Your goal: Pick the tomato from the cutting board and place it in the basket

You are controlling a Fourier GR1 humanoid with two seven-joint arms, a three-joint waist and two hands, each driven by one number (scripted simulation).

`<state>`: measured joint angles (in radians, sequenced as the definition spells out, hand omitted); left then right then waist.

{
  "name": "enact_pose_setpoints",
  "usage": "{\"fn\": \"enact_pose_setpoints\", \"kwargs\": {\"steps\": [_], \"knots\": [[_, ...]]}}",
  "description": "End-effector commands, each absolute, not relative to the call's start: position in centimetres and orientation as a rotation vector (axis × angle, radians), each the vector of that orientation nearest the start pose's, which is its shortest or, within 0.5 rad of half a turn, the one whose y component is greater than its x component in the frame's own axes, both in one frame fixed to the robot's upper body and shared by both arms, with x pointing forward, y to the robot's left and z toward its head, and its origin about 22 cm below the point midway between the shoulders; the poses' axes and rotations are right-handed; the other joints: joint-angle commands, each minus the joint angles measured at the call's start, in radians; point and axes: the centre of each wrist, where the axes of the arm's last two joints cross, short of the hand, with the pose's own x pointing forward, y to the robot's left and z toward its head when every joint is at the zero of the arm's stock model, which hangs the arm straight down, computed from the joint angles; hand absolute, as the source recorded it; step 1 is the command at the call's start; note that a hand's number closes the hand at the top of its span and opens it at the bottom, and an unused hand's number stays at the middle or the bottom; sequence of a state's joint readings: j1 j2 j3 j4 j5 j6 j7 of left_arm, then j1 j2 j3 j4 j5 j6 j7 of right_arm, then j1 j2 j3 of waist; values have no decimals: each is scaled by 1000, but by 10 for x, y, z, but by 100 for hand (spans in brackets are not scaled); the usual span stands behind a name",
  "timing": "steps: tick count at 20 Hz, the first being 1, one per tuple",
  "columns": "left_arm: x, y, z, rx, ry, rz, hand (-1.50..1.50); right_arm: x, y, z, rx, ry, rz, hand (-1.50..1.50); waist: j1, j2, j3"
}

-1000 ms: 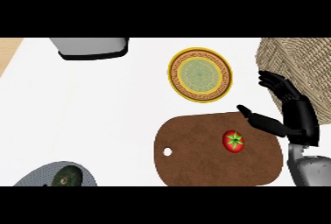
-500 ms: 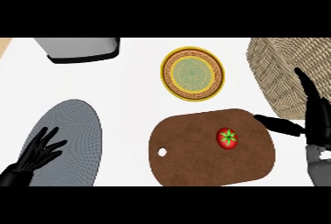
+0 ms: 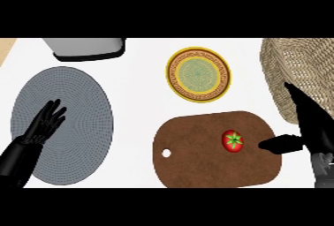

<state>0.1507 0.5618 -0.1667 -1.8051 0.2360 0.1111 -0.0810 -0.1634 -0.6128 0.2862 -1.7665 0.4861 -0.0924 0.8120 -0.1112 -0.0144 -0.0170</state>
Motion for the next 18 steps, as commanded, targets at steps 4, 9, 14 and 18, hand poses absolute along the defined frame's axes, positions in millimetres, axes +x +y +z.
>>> {"fn": "enact_pose_setpoints", "kwargs": {"steps": [4,9,14,18], "knots": [[234,287,62,126,-1663,-331,0,214,-218,171,-922,-912,652,-150,26,0,10],[254,283,58,84,-1658,-333,0,171,-213,200,-951,-913,605,-150,40,5,11],[269,278,66,53,-1696,-356,0,159,-217,187,-967,-887,520,-150,75,11,15],[284,250,59,46,-1688,-367,0,165,-212,181,-949,-941,458,-150,93,15,16]]}}
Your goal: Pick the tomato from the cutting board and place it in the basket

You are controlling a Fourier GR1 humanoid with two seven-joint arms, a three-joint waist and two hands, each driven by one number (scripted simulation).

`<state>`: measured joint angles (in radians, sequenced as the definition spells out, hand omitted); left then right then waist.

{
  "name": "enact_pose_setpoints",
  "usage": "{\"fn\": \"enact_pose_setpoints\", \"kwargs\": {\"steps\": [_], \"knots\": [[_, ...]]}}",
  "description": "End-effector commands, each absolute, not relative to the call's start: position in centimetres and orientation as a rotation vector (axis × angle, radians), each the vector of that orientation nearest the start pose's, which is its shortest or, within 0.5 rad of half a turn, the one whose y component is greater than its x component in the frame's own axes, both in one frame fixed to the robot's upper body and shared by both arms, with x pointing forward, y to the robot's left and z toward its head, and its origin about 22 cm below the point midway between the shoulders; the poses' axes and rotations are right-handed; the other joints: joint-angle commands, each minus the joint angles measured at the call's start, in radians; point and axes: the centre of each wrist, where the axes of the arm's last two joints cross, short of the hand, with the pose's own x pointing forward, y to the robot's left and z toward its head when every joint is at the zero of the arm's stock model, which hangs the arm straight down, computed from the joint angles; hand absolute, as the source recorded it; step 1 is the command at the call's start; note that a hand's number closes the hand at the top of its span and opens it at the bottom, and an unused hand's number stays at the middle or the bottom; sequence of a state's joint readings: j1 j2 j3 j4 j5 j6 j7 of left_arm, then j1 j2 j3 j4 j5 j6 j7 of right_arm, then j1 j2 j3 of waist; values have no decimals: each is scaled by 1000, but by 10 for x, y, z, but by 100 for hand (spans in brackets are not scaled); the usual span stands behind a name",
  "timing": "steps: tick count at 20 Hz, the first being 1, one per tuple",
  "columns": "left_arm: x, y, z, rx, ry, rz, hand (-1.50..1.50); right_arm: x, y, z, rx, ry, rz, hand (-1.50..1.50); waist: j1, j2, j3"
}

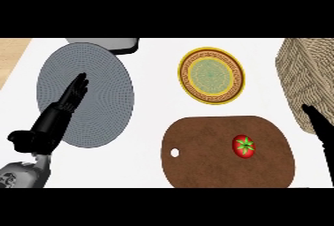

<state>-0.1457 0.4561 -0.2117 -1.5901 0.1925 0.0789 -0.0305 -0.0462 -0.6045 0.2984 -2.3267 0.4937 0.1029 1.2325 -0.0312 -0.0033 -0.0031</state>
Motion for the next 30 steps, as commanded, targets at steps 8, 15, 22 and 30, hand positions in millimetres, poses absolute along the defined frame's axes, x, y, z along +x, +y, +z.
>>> {"fn": "enact_pose_setpoints", "kwargs": {"steps": [8,15,22,30], "knots": [[279,275,63,52,-1692,-364,0,169,-200,136,-1000,-955,419,-150,27,2,3],[273,276,51,45,-1696,-368,0,190,-204,92,-1042,-940,431,-150,32,3,3],[281,279,47,62,-1689,-388,0,187,-177,85,-1002,-1030,429,-150,30,3,3],[275,267,71,48,-1701,-390,0,196,-187,105,-995,-978,453,-150,32,3,3]]}}
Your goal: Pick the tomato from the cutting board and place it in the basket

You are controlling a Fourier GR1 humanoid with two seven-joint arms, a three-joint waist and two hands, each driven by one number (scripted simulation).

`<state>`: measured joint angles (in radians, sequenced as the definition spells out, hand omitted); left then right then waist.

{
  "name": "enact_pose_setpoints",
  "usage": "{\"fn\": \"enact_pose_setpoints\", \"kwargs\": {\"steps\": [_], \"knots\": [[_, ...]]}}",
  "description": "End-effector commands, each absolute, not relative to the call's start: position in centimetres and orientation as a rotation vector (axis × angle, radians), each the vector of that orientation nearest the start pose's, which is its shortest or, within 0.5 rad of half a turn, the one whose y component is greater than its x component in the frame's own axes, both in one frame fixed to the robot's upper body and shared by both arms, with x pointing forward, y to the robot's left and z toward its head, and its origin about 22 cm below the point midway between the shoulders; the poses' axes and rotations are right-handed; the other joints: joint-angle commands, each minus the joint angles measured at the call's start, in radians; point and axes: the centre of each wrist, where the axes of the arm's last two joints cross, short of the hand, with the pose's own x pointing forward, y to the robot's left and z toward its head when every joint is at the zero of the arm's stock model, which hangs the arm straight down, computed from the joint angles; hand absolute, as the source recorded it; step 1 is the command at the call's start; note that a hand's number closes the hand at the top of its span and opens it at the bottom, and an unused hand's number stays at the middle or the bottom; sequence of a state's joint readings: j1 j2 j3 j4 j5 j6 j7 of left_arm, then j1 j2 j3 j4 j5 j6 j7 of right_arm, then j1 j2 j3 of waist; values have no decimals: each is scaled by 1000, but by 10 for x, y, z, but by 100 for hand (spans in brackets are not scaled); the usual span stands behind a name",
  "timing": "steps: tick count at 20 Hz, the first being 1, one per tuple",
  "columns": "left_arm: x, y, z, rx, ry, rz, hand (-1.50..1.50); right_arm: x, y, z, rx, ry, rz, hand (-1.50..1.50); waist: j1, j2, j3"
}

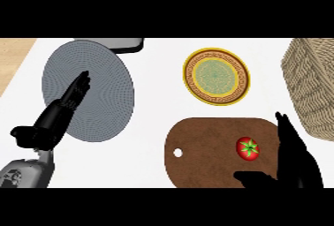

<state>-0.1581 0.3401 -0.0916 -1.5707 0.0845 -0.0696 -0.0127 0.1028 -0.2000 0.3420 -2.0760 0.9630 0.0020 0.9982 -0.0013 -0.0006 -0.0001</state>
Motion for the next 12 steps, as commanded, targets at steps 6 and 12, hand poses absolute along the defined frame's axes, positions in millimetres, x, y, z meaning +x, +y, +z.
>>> {"fn": "enact_pose_setpoints", "kwargs": {"steps": [6,12], "knots": [[290,268,56,31,-1685,-370,0,192,-192,63,-1020,-922,476,-150,-3,1,0],[295,251,64,55,-1686,-385,0,228,-183,67,-1007,-915,499,-150,1,1,0]]}}
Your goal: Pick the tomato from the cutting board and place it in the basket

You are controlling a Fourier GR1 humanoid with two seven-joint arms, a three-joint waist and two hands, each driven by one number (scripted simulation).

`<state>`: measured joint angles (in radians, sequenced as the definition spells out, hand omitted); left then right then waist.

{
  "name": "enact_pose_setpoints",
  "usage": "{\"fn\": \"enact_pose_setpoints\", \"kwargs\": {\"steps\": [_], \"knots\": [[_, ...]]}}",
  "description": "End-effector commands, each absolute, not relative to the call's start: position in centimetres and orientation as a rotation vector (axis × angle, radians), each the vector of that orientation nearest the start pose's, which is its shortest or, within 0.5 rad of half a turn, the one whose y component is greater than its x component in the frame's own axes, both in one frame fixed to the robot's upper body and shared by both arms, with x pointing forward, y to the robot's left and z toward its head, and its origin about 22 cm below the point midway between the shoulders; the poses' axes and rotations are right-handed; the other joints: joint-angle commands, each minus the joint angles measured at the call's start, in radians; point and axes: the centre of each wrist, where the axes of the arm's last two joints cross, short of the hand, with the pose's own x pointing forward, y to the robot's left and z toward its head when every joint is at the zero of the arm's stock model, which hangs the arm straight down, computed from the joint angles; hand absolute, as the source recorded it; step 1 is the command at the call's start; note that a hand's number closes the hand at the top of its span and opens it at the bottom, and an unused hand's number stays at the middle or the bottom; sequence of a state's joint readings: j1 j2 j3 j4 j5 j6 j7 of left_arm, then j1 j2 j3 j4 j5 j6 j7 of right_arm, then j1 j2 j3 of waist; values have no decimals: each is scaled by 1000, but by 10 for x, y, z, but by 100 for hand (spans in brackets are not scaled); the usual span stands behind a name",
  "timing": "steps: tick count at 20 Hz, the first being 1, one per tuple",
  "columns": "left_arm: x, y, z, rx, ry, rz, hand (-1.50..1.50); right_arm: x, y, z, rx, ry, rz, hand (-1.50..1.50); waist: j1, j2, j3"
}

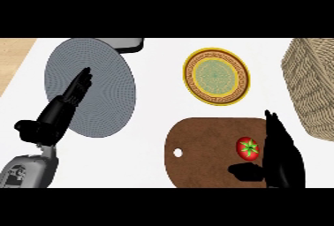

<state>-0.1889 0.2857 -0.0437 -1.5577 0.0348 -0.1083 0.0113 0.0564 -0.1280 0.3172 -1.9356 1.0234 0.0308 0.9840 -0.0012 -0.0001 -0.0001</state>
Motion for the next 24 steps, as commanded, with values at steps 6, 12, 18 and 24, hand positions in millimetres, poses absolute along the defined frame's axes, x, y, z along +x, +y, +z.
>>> {"fn": "enact_pose_setpoints", "kwargs": {"steps": [6,12,18,24], "knots": [[273,257,68,36,-1688,-371,0,202,-190,50,-1024,-875,492,-150,0,-1,0],[276,272,57,46,-1677,-371,0,215,-193,35,-1003,-807,493,-150,0,0,0],[279,277,58,32,-1698,-389,0,231,-204,35,-967,-792,500,-150,0,0,0],[281,268,54,29,-1690,-376,0,220,-181,5,-882,-789,572,150,0,0,0]]}}
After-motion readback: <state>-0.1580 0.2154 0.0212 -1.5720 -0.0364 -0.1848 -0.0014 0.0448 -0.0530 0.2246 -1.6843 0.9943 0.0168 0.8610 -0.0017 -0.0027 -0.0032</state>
